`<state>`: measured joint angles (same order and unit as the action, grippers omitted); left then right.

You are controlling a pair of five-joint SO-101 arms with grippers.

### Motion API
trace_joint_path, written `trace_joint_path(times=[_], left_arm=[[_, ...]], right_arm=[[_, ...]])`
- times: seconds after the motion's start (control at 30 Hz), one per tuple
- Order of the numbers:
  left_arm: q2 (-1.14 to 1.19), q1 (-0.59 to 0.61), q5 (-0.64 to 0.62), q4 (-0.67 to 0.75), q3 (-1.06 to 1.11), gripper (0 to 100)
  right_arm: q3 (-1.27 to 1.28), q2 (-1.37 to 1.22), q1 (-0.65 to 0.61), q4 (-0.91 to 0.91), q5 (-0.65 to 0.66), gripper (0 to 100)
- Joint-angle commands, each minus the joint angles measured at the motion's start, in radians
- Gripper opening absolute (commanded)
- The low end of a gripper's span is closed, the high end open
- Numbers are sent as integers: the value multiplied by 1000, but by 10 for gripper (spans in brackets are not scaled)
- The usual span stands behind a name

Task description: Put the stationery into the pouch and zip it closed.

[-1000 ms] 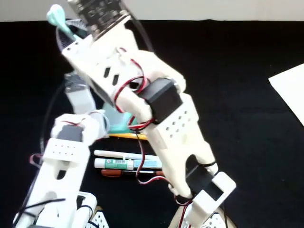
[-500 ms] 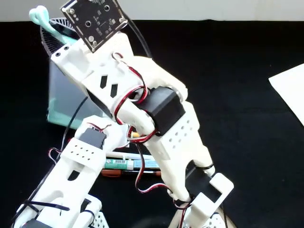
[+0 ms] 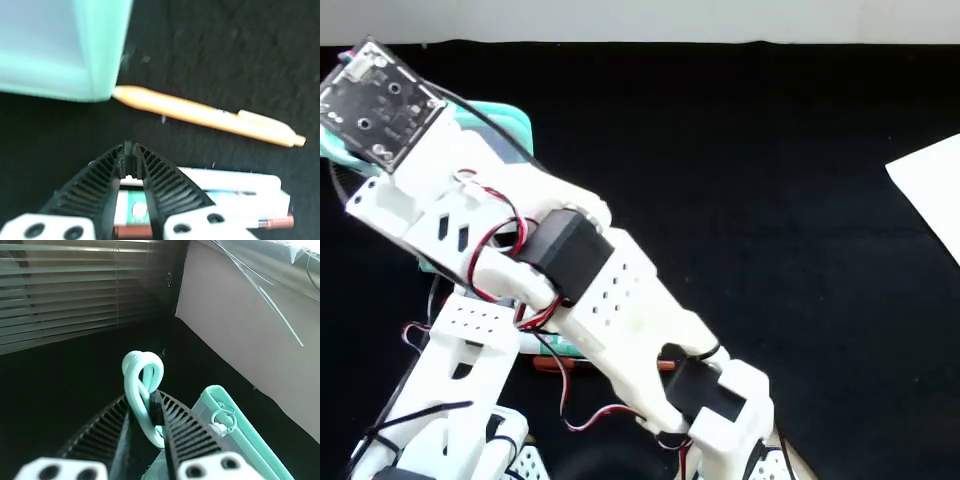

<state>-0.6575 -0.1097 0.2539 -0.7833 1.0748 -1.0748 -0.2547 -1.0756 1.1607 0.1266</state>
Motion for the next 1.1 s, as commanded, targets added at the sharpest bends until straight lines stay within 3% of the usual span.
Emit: trace_joint_path(times=[0.0,0.23,0.37,0.6,0.7,0.87,1.07], left_arm=[[-30,35,2,-91,-13,8],[-364,263,3,-253,-21,8],[-510,432,66,-347,-16,8],[-700,730,75,-358,-140,11],[-722,739,72,-381,-236,18],[-668,736,72,-407,-389,155],[-467,740,77,-405,-576,172]], right_arm=[[-38,12,13,35,8,6],[-111,10,10,47,8,6],[-147,10,10,48,8,6],[-151,10,-38,137,8,6],[-148,7,-39,147,8,6],[-151,12,-38,200,8,6],[-153,13,-39,203,6,6]])
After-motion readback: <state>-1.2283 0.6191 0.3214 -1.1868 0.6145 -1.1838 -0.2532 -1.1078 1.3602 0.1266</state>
